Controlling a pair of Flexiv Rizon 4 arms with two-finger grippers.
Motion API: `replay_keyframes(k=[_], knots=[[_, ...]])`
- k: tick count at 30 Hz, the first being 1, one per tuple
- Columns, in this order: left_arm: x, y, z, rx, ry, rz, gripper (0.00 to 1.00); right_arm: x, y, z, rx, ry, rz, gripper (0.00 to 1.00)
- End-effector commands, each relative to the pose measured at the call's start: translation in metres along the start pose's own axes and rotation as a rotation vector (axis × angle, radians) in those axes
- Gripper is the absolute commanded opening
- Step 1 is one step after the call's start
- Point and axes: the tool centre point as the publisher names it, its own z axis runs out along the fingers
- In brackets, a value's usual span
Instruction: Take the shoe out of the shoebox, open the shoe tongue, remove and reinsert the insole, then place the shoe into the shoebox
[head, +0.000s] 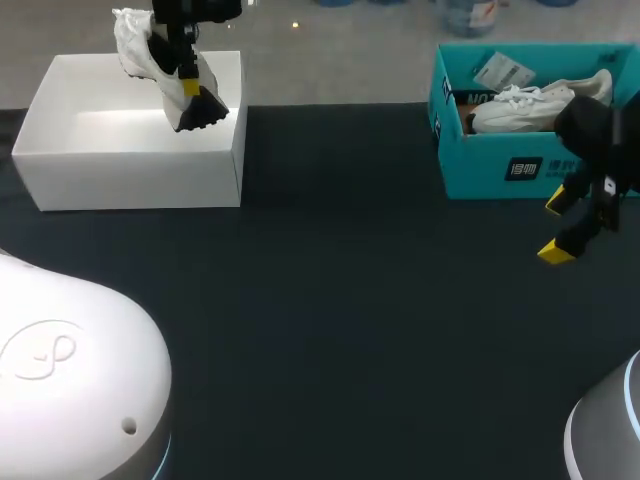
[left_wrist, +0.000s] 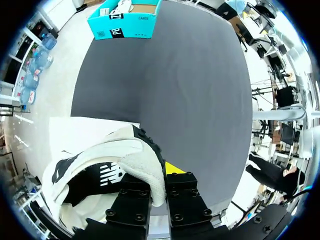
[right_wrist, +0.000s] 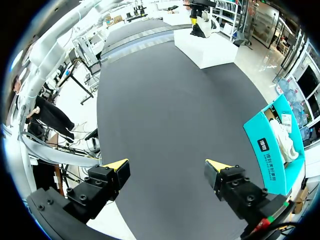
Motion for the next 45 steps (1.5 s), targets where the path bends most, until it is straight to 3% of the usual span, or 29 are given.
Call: replay_keyframes(k=[1,5,13,25,45], knots=[[0.01,0.021,0.0,0.035,-0.007,0.236,0.0,-0.002,0.001,0.001,0.004,0.003,0.0,1.0],[0.013,0.034,0.005,0.005,-0.019,0.376,0.0,-0.002,0.001,0.001,0.004,0.003,0.0,1.0],[0.011,0.059,0.016,-0.131,-0.049,0.75,0.0,-0.002,0.001,0.001,0.004,0.003,0.0,1.0],[-0.007,0.085,0.017,-0.245,0.026,1.163,0.0,-0.002,0.001,0.001,0.004,0.003,0.0,1.0],[-0.013,0.085,0.019,-0.243,0.029,1.124,0.0,-0.002,0.001,0.001,0.004,0.003,0.0,1.0]])
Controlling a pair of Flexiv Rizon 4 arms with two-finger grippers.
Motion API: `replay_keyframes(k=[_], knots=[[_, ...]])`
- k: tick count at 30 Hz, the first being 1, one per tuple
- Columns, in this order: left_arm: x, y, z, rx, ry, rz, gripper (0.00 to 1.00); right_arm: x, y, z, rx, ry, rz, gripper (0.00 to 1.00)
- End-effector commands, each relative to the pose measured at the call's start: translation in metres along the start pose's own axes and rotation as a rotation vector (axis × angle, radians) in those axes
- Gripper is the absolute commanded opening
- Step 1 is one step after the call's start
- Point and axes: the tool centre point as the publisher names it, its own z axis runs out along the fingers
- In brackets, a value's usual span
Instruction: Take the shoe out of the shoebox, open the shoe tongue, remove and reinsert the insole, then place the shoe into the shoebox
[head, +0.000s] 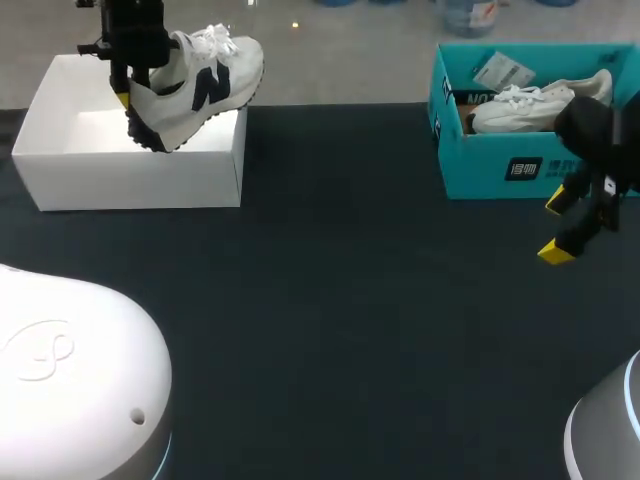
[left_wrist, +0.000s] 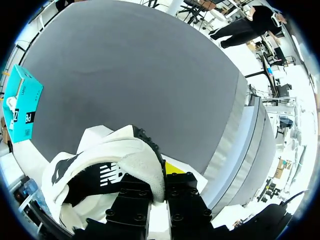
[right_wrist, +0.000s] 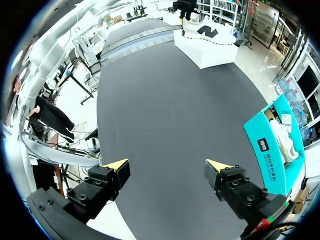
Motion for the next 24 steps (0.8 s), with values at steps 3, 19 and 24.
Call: replay_keyframes(k=[3,19,24], knots=[[0.001,0.0,-0.001,-0.002,-0.002,0.001,0.0,-0.002,0.001,0.001,0.004,0.003,0.0,1.0],[0.001,0.032,0.007,-0.191,0.059,0.308,0.0,-0.002,0.001,0.001,0.004,0.003,0.0,1.0],[0.009,0.051,0.012,-0.202,0.044,0.361,0.0,-0.002,0.001,0.001,0.004,0.003,0.0,1.0]])
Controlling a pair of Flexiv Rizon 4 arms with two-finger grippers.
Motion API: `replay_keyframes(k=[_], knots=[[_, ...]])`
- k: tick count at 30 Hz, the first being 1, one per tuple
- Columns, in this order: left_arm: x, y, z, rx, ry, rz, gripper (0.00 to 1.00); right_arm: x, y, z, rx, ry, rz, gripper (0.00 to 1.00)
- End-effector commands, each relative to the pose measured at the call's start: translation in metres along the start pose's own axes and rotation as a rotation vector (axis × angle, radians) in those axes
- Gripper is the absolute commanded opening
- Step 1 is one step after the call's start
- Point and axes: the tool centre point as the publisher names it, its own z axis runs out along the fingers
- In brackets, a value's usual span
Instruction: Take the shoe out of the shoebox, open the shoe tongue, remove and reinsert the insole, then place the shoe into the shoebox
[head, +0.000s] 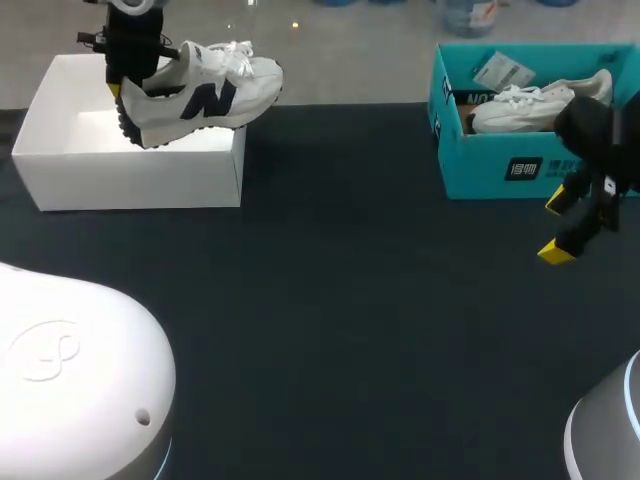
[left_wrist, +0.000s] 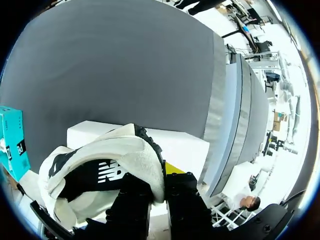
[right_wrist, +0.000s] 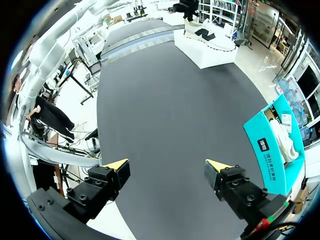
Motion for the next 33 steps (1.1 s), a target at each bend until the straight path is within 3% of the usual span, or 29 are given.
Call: replay_keyframes(k=[1,8,22,33], knots=[[0.015,0.008,0.008,-0.005,-0.068,0.074,0.0,-0.002,0.001,0.001,0.004,0.003,0.0,1.0],[0.032,0.025,0.013,-0.031,-0.124,0.185,0.0,-0.002,0.001,0.001,0.004,0.003,0.0,1.0],[0.064,0.05,0.017,-0.14,-0.131,0.392,0.0,-0.002,0.001,0.001,0.004,0.003,0.0,1.0],[0.084,0.061,0.04,-0.147,-0.056,0.411,0.0,-0.002,0.001,0.001,0.004,0.003,0.0,1.0]])
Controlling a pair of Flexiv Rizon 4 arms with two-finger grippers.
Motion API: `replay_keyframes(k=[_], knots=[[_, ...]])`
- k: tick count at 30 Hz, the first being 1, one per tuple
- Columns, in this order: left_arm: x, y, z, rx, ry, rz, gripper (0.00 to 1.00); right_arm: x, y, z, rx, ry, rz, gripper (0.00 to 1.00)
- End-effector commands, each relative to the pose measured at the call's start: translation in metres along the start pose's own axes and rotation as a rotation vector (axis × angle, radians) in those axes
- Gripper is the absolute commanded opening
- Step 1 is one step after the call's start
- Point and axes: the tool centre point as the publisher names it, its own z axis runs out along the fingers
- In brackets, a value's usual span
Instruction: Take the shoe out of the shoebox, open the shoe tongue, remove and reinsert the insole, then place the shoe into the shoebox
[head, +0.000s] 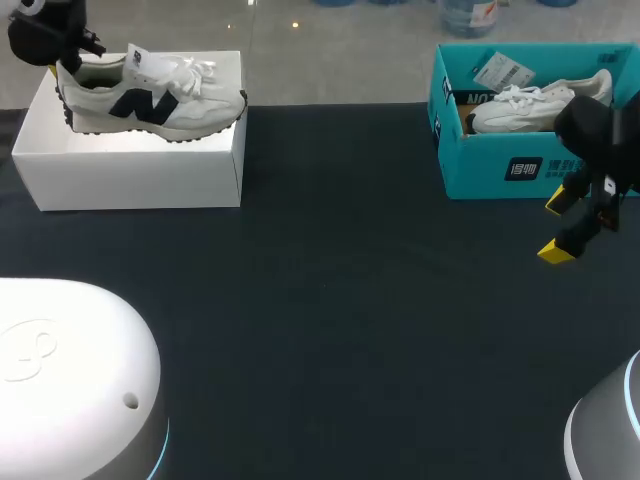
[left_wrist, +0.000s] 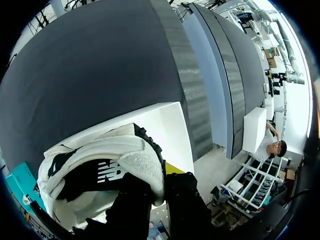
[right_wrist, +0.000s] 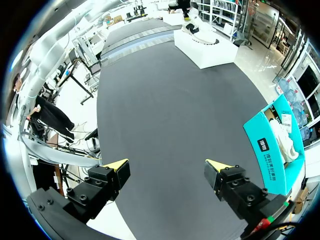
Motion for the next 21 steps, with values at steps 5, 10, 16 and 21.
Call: replay_keyframes(k=[5,10,16,21], knots=[[0.007,0.006,0.006,0.016,-0.004,-0.049,0.0,-0.002,0.001,0.001,0.004,0.003,0.0,1.0],[0.009,0.008,0.016,0.039,-0.008,-0.05,0.0,-0.002,0.001,0.001,0.004,0.003,0.0,1.0],[0.013,0.012,0.031,0.059,-0.021,-0.045,0.0,-0.002,0.001,0.001,0.004,0.003,0.0,1.0],[0.014,0.016,0.039,0.058,-0.045,-0.026,0.0,-0.002,0.001,0.001,0.004,0.003,0.0,1.0]])
